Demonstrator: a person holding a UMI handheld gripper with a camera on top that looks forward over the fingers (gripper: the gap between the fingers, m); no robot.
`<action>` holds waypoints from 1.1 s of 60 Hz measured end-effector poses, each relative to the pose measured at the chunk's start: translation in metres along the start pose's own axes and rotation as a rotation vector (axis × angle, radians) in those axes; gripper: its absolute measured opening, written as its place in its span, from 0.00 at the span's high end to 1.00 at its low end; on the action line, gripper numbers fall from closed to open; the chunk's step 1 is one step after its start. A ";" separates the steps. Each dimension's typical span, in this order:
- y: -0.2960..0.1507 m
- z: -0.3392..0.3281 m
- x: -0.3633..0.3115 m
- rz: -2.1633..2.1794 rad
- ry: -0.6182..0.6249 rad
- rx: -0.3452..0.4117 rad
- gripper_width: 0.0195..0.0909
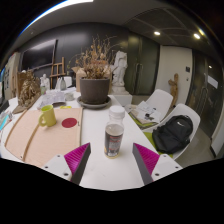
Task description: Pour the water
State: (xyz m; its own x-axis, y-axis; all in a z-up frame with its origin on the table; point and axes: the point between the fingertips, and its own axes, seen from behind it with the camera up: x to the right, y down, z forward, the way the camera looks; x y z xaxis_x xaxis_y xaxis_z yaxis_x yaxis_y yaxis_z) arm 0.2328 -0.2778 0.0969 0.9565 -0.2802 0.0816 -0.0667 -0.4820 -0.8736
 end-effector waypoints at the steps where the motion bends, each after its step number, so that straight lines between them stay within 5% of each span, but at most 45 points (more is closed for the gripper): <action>1: 0.001 0.006 0.001 0.003 -0.005 -0.001 0.07; 18: 0.008 0.097 0.007 0.049 -0.101 -0.019 0.12; 26: 0.005 0.118 0.001 0.055 -0.153 0.003 0.33; 32: -0.001 0.120 -0.006 0.050 -0.166 0.033 0.66; 47: -0.003 0.124 0.000 0.037 -0.132 0.041 0.88; 66: -0.055 0.120 0.021 -0.117 0.035 0.069 0.91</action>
State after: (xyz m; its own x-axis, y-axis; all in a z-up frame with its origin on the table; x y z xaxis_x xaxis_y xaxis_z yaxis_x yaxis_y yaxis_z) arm 0.2907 -0.1575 0.0889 0.9461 -0.2545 0.2004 0.0656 -0.4554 -0.8879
